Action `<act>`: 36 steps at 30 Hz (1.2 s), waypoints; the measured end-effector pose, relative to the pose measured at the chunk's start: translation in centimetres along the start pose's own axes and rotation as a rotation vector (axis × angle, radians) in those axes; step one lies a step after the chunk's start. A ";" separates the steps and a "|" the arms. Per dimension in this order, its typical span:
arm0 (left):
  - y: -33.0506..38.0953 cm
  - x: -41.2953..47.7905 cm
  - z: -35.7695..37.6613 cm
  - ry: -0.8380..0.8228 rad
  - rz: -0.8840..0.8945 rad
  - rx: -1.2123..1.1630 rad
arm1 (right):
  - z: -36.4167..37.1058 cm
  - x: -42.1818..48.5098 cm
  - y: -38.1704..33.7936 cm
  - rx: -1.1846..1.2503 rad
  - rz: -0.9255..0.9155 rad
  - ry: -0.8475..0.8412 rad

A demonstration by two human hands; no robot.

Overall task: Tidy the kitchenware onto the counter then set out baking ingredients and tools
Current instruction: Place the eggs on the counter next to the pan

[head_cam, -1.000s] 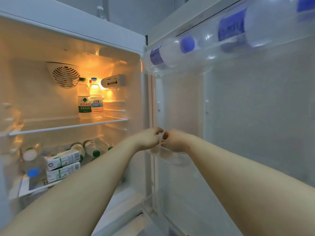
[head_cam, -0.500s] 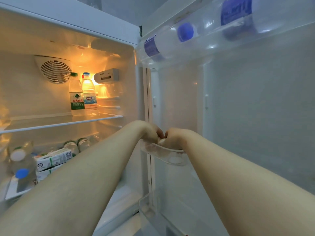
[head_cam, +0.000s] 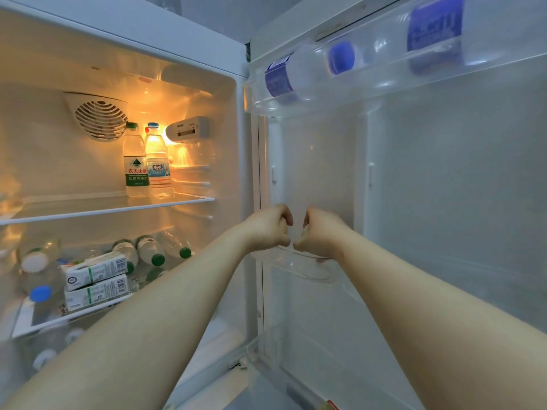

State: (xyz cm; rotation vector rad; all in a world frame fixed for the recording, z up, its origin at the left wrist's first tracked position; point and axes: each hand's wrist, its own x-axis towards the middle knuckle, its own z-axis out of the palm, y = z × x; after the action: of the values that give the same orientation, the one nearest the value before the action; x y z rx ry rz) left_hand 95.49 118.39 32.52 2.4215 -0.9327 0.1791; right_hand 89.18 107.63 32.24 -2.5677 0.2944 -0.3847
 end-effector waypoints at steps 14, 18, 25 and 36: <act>2.1 -3.1 1.0 0.627 -0.263 -0.890 | -0.7 -1.0 0.0 0.087 -0.222 0.229; 3.1 -6.3 0.7 0.704 -0.302 -1.155 | -0.2 -3.0 -1.4 0.493 -0.353 0.433; 3.7 -13.0 3.0 1.020 -0.405 -1.234 | 2.9 -8.0 -2.0 1.184 -0.297 0.096; 6.5 -27.2 8.0 1.545 -0.753 -0.882 | 12.1 -19.7 -1.0 1.476 0.095 -0.699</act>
State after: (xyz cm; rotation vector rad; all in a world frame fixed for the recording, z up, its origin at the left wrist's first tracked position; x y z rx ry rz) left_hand 70.19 126.04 20.27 1.0476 0.5312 0.9055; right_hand 74.86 119.63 18.62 -1.0902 -0.1282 0.2918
